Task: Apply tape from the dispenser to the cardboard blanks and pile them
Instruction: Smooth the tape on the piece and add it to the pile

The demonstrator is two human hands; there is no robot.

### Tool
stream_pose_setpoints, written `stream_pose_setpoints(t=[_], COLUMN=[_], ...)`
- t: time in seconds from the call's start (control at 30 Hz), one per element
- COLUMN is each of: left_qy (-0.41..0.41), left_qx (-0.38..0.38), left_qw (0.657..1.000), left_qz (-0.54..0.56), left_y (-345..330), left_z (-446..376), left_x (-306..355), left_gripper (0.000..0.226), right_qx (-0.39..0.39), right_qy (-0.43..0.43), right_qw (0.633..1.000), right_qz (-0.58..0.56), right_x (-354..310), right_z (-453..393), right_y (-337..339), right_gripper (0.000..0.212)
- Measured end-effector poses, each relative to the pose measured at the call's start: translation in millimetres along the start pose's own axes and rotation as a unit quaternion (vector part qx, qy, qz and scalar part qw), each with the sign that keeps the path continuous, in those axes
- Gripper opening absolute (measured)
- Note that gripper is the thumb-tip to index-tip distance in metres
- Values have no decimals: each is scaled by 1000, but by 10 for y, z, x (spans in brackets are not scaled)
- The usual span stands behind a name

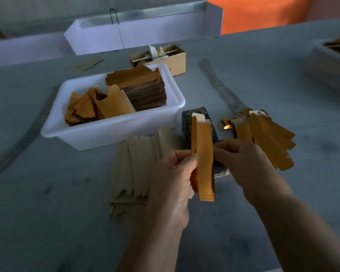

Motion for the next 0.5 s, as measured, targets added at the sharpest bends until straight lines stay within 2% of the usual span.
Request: stream_pose_setpoints(t=[0.07, 0.17, 0.23, 0.37, 0.5], left_qy=[-3, -4, -2, 2, 0], left_qx=[-3, -11, -10, -9, -9], left_qw=[1000, 1000, 1000, 1000, 1000], left_qz=[1, 3, 6, 7, 12], left_y=[7, 9, 26, 65, 65], left_z=[1, 12, 9, -9, -4], left_x=[-15, -18, -18, -23, -23], left_gripper=[10, 13, 17, 25, 24], right_qx=[3, -10, -4, 76, 116], right_qy=[15, -11, -20, 43, 111], right_qw=[1000, 988, 981, 996, 983], right_qz=[-10, -154, -194, -32, 91], right_x=[-27, -44, -15, 40, 50], right_z=[16, 87, 122, 194, 263], right_y=[-18, -21, 5, 40, -10], right_gripper=[8, 11, 11, 12, 27])
Point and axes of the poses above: each hand's wrist, its own z-axis away from the middle knuckle, its own y-axis out of the back of the hand, x = y × z, the point moved 3 cm from there along -z, towards the middle knuckle, and after that the axes turned 1 degree about -y, right-handed, at the moved point
